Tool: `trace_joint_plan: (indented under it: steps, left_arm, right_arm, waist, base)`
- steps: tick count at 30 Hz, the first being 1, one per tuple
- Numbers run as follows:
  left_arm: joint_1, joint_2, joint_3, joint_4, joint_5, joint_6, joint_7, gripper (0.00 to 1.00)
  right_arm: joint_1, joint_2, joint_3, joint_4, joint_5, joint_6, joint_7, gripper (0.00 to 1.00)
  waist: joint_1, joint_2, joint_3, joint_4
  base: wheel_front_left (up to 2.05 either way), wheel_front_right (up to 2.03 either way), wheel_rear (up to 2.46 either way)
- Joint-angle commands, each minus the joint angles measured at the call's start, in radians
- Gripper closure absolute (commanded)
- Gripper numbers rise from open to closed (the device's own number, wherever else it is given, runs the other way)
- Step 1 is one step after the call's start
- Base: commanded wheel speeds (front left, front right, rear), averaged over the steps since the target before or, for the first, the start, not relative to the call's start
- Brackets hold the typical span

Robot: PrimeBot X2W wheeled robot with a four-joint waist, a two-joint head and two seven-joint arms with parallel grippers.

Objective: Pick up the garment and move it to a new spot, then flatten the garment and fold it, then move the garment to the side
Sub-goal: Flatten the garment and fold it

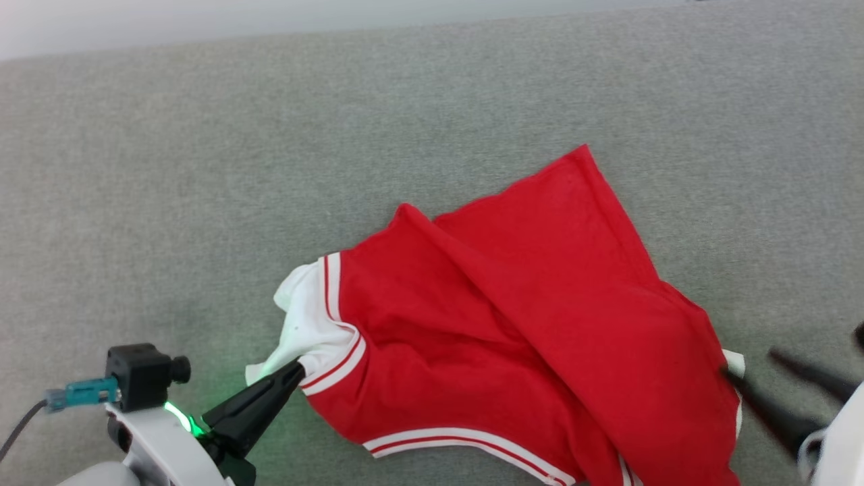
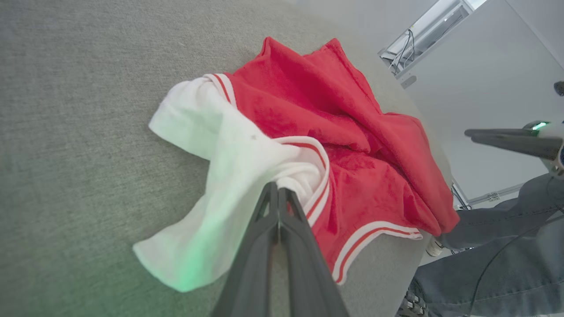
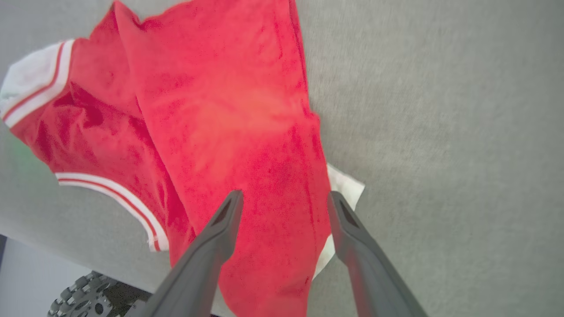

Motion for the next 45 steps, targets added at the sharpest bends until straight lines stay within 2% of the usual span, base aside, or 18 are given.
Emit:
trace_joint_plan:
  steps: [1,4,6,13,19,27,28,29,30,36,40,45]
  left_arm:
    - [-0.011,-0.007,-0.003,-0.005,0.009,0.001,0.001,1.0]
    - [-0.027,-0.017,-0.005,-0.005,0.016,0.001,0.001,1.0]
    - [-0.035,-0.024,-0.008,-0.006,0.02,0.001,0.001,1.0]
    - [-0.091,-0.057,-0.032,-0.002,0.026,0.001,0.001,1.0]
    - [-0.146,-0.092,-0.053,0.008,0.028,0.001,0.001,1.0]
    - [-0.183,-0.122,-0.069,0.023,0.024,0.001,0.001,1.0]
    - [-0.184,-0.122,-0.065,0.026,0.021,0.001,0.001,1.0]
    - [-0.182,-0.124,-0.057,0.029,0.016,0.001,0.001,1.0]
    - [-0.177,-0.125,-0.051,0.033,0.01,0.001,0.001,1.0]
    - [-0.175,-0.133,0.016,0.056,-0.029,0.001,0.001,1.0]
    - [-0.259,-0.143,0.061,0.072,-0.08,0.001,0.001,1.0]
    - [-0.456,-0.159,0.1,0.131,-0.158,0.001,0.042,1.0]
  right_arm:
    - [-0.057,-0.012,-0.025,-0.018,0.011,-0.001,0.03,0.0]
    - [-0.205,-0.025,-0.037,0.001,-0.005,-0.001,0.062,0.0]
    - [-0.315,-0.035,-0.014,0.059,-0.043,-0.001,0.039,0.0]
    - [-0.613,-0.041,0.146,0.425,-0.159,-0.001,-0.107,0.0]
    - [-0.737,-0.063,0.277,0.707,-0.197,-0.001,-0.173,0.0]
    - [-0.772,-0.085,0.393,0.897,-0.17,-0.001,-0.244,0.0]
    - [-0.771,-0.088,0.406,0.916,-0.162,-0.001,-0.248,0.51]
    - [-0.77,-0.09,0.416,0.931,-0.152,-0.001,-0.252,0.92]
    - [-0.77,-0.089,0.419,0.943,-0.145,-0.001,-0.261,1.0]
    - [-0.826,-0.107,0.349,0.976,-0.132,-0.001,-0.377,1.0]
    - [-0.886,-0.09,0.244,1.0,-0.164,-0.001,-0.48,1.0]
    - [-0.986,-0.058,0.06,1.032,-0.267,-0.001,-0.602,1.0]
  waist:
    - [0.0,-0.0001,0.005,0.018]
    - [0.0,-0.0001,0.014,0.037]
    - [0.0,-0.0001,0.024,0.052]
    - [0.0,-0.0001,0.068,0.121]
    - [0.0,-0.0001,0.109,0.178]
    - [0.0,-0.0001,0.13,0.211]
    - [0.0,-0.0001,0.129,0.21]
    - [0.0,-0.0001,0.127,0.209]
    - [0.0,-0.0001,0.124,0.206]
    - [0.0,-0.0001,0.095,0.173]
    - [0.0,-0.0001,0.073,0.149]
    - [0.0,-0.0001,0.069,0.115]
  base:
    - [0.0,0.0,0.0]
    - [0.0,0.0,0.0]
    - [0.0,0.0,0.0]
    - [0.0,0.0,0.0]
    - [0.0,0.0,0.0]
    - [0.0,0.0,0.0]
    - [0.0,0.0,0.0]
    - [0.0,0.0,0.0]
    - [0.0,0.0,0.0]
    - [0.0,0.0,0.0]
    - [0.0,0.0,0.0]
    - [0.0,0.0,0.0]
